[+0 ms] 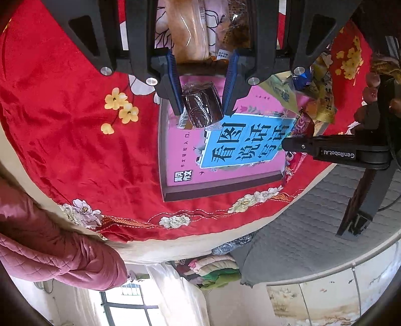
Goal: Organize snacks
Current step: 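Carry the brown snack over the tray with the right tool while the left tool carries the red bag, then open the left tool to drop the red bag in the tray while the right tool releases the brown snack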
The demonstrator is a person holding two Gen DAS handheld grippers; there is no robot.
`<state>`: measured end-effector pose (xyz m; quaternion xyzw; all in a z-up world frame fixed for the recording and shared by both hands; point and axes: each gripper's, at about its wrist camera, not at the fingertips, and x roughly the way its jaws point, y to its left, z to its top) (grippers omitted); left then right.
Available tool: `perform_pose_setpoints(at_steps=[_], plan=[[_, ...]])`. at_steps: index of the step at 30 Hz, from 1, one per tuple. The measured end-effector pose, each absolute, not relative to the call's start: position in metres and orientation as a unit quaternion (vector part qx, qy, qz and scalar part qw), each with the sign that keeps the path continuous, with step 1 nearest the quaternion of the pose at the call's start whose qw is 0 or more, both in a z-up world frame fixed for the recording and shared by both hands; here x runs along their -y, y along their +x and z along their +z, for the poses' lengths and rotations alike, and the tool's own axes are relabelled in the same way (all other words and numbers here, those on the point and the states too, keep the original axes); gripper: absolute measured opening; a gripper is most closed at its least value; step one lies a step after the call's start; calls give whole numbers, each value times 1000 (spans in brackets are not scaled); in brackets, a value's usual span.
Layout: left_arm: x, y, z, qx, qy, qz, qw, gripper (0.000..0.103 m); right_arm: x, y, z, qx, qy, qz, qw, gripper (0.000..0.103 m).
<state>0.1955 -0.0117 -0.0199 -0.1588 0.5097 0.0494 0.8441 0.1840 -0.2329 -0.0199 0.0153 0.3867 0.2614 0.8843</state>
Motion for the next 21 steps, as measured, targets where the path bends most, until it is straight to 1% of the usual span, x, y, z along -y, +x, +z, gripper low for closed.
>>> perform_pose_setpoints(at_steps=[9, 21], plan=[[17, 200, -32, -525, -152, 52, 836, 20, 233, 190, -25, -399, 21, 266, 877, 33], [19, 200, -37, -534, -152, 51, 830, 21, 235, 189, -24, -395, 33, 272, 877, 33]])
